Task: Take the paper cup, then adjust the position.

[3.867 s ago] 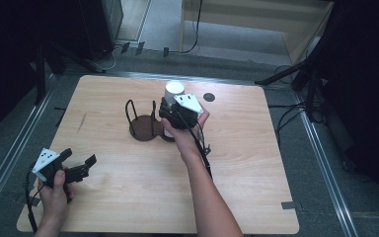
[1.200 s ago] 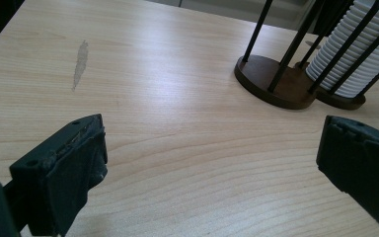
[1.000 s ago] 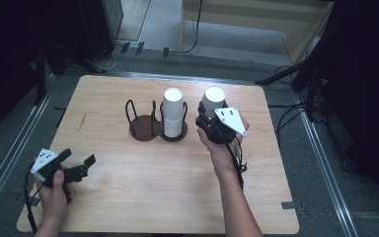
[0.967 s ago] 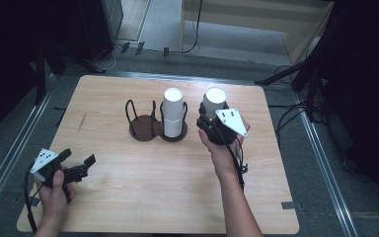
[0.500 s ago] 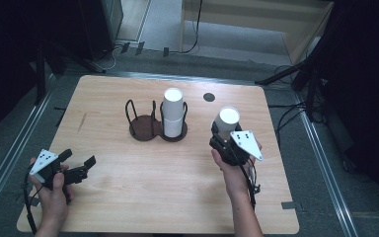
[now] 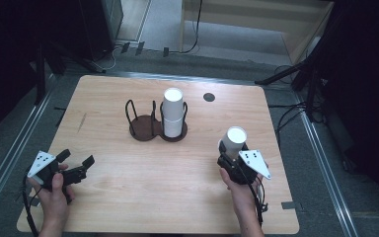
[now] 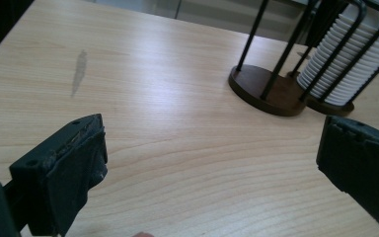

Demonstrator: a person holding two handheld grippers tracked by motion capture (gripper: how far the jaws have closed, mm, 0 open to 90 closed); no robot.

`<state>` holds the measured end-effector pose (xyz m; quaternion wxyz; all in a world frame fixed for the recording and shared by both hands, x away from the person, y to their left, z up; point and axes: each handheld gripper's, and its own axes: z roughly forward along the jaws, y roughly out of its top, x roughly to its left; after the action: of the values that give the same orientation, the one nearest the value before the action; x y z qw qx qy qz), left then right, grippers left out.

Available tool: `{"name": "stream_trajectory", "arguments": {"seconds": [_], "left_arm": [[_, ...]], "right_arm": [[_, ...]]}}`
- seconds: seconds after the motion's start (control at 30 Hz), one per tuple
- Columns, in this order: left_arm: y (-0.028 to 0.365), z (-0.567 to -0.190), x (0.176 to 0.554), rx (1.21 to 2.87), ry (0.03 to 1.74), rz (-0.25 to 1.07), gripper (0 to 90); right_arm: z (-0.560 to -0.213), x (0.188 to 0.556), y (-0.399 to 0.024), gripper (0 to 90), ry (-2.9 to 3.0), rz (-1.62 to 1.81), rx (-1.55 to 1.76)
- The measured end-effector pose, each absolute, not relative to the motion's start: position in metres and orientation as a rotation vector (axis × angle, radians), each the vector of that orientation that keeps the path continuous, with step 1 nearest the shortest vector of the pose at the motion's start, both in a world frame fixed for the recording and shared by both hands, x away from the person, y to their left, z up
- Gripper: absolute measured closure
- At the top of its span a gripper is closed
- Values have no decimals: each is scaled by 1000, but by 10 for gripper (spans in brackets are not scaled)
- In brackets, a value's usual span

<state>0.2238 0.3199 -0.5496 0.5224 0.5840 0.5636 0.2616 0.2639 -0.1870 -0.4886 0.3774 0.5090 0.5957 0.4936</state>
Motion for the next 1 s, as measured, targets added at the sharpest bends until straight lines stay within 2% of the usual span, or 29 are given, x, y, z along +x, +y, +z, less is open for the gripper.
{"name": "stream_trajectory", "arguments": {"seconds": [0.47, 0.67, 1.0], "left_arm": [[301, -542, 229, 1594, 1293, 674, 0], [294, -530, 231, 1530, 1276, 601, 0], [250, -505, 234, 1615, 1172, 576, 0]], "right_arm": [[-499, 261, -175, 318, 1565, 1230, 1297], [-501, 260, -168, 318, 1578, 1228, 1284], [-502, 256, -152, 318, 1617, 1231, 1236]]}}
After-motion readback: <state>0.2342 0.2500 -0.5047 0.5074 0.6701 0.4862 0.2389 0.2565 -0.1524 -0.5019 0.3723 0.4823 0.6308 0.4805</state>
